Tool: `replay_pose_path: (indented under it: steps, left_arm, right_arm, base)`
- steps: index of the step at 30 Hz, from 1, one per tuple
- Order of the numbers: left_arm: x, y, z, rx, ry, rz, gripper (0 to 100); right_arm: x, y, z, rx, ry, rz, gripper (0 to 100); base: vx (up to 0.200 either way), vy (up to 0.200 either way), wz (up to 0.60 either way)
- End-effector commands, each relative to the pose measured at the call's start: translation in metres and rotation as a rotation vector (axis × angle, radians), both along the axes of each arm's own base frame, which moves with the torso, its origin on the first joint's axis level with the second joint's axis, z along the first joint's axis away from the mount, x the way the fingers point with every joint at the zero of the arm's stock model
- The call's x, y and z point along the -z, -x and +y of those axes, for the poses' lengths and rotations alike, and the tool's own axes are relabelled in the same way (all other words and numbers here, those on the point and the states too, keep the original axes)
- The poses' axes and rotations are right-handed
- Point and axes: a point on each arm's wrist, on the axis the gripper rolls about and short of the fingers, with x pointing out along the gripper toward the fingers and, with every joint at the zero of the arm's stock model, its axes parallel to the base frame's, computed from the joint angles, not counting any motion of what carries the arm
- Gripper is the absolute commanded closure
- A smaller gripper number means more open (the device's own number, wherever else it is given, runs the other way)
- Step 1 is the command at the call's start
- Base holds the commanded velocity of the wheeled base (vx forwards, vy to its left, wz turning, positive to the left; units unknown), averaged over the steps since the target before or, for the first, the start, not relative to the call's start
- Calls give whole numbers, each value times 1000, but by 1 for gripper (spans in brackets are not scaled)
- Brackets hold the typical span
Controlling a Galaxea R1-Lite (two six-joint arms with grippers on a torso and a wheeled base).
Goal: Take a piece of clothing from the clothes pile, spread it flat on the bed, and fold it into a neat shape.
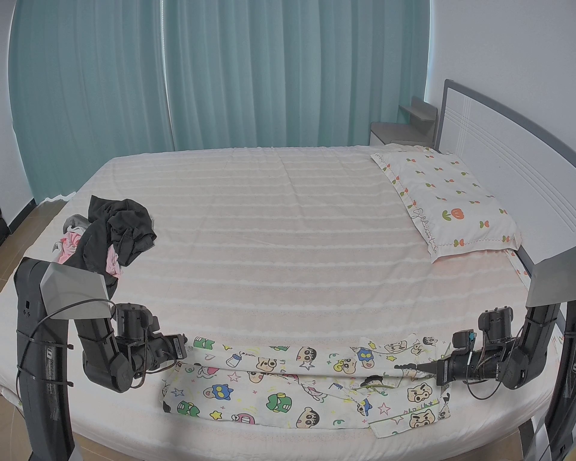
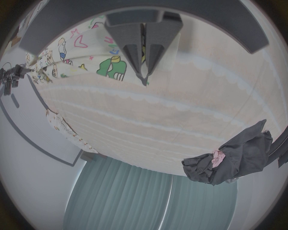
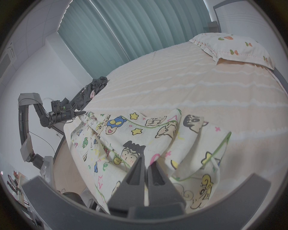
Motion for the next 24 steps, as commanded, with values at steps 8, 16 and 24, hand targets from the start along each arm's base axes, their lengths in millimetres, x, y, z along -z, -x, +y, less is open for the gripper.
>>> replay_pose_path:
  steps: [8,16,24]
  left_arm:
    - [11,4,-4,8,-5,37,0]
    - [4,6,3,-61,55,38,0]
    - [-40,2,23,-237,345,-38,0]
  right_arm:
    - [8,12,-1,11,19,60,0]
    - [0,21,-9,45,14,47,0]
    - [-21,29,-32,148,-12,-89,0]
  base:
    - [0,0,0]
    - [0,0,0]
    - [0,0,0]
